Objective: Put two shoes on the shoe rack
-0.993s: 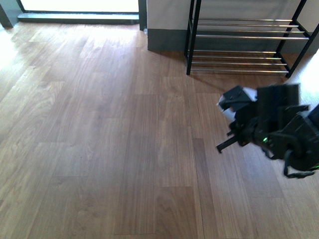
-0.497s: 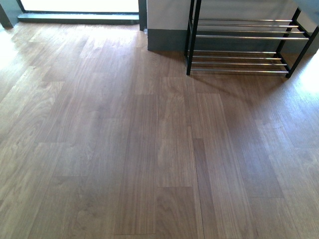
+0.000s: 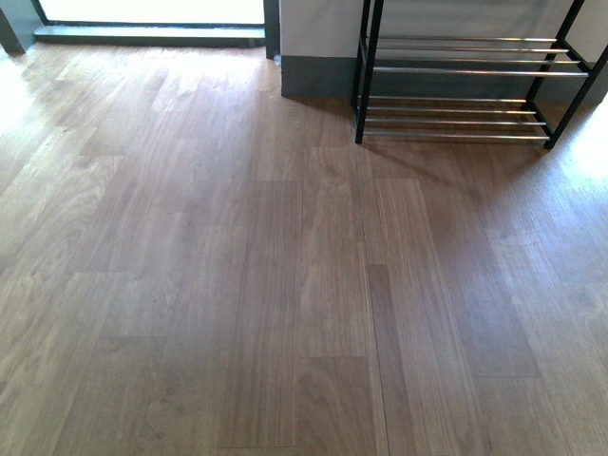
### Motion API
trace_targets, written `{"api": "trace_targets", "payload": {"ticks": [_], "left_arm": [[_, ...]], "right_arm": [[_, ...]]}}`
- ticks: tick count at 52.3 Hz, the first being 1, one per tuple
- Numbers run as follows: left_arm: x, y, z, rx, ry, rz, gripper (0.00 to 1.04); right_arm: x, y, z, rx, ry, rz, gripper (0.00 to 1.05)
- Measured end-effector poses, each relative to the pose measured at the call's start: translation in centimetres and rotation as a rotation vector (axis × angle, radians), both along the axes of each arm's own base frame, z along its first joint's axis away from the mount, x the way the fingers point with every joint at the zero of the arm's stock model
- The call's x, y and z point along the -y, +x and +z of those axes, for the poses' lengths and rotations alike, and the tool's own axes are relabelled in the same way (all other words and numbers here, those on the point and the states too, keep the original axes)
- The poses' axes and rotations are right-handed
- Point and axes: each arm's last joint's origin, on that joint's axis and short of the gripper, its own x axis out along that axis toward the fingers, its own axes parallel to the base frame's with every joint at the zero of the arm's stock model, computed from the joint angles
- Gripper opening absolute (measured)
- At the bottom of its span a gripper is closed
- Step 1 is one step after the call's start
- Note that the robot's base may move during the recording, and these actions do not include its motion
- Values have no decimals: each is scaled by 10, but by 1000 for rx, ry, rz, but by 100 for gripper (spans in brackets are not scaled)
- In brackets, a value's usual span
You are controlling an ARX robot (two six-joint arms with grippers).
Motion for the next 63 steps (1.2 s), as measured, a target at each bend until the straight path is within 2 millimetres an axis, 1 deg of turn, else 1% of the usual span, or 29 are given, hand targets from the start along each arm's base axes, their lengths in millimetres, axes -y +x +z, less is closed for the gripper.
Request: {"api": "trace_targets", "payload": {"ticks": [6, 13, 63], "left_arm": [[0, 0, 0, 0, 0, 0, 2], [0, 0, 0, 0, 0, 0, 2], [0, 0, 0, 0, 0, 0, 2]], "right_arm": [[4, -9, -9, 31, 22, -8, 2], [6, -16, -13, -6, 69, -26, 2], [6, -17, -13, -3, 89, -26, 2]]}}
